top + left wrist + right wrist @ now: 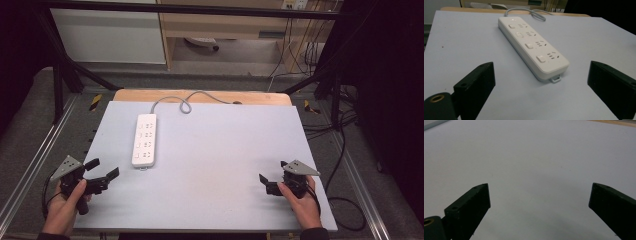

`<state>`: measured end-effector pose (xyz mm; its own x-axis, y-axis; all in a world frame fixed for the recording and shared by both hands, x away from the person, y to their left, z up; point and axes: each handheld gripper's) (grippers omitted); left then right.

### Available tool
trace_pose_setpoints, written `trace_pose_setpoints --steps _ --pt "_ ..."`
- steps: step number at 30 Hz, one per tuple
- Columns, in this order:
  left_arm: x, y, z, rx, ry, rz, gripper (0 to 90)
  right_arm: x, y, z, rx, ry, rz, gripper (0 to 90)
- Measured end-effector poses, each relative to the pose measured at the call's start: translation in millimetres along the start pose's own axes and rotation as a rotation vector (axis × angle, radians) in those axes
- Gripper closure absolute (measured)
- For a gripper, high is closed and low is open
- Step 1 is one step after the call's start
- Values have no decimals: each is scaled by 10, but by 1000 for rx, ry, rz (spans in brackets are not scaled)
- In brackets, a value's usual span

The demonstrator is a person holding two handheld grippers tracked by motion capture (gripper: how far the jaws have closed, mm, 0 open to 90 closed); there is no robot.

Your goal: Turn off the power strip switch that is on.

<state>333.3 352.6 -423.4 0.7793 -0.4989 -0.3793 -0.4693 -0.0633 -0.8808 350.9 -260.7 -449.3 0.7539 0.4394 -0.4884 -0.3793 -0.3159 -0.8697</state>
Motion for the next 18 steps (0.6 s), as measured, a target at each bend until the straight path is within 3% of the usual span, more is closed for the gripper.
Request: trace_pose_setpoints --steps 9,18 --pt "2 -3 -4 0 -10 -4 79 5 14 6 -5 2 -6 57" --pt "-9 -24 -15 -6 -24 -24 81 -10 18 -17 39 34 -26 57"
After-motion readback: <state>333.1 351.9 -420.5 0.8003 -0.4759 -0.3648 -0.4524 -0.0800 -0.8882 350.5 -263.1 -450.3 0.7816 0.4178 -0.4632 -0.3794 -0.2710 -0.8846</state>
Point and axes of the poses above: each handheld gripper's, and its own axes: x roughly forward along the jaws, y roughly out of its underside, z roughly to its left, and after that the axes turned 6 degrees about -x, right-handed
